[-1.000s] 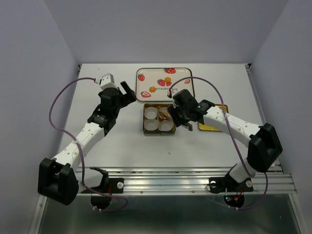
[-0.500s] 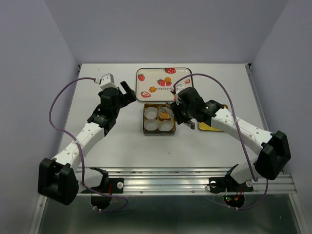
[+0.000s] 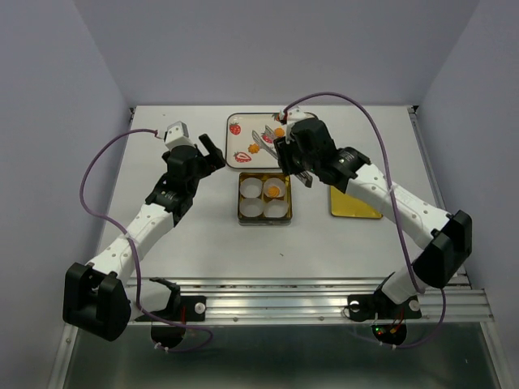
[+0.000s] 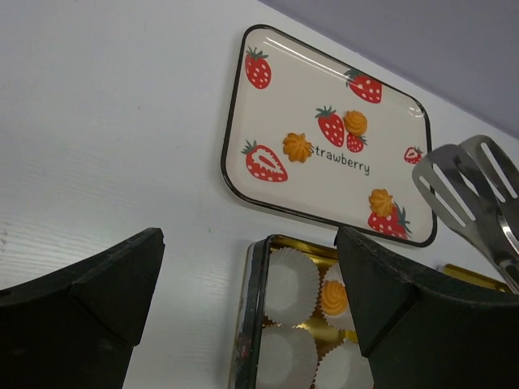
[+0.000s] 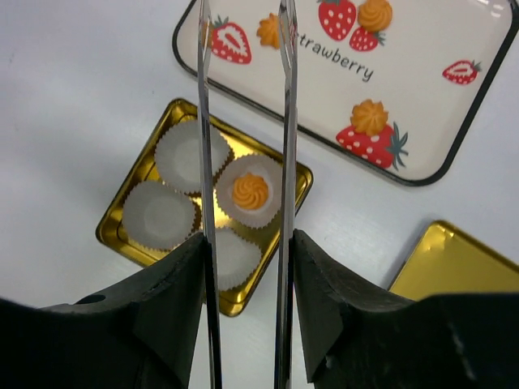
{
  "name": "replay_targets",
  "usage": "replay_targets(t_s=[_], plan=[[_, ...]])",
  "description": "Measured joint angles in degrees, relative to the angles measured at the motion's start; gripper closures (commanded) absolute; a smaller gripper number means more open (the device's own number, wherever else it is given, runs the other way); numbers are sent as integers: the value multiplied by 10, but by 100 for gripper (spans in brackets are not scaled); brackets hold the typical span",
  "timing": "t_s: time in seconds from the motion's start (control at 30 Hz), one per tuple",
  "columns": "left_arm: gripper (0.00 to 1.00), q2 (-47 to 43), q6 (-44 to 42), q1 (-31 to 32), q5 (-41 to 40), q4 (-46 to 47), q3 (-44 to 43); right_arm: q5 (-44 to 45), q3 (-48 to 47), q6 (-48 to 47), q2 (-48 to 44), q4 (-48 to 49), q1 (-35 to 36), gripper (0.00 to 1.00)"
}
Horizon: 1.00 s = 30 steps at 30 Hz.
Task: Pack the cookies
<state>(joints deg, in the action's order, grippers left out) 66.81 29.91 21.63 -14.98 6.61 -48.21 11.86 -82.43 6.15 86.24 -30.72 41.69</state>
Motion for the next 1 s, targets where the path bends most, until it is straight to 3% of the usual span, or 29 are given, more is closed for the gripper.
replay_targets(t_s=[0.37,1.0], plan=[[1,-8,10,0,-15,-5,24,-12,-130,-40,173,20,-12,49],[1,17,11,0,-4,-8,23,-63,-196,-49,303,22,-62,46]])
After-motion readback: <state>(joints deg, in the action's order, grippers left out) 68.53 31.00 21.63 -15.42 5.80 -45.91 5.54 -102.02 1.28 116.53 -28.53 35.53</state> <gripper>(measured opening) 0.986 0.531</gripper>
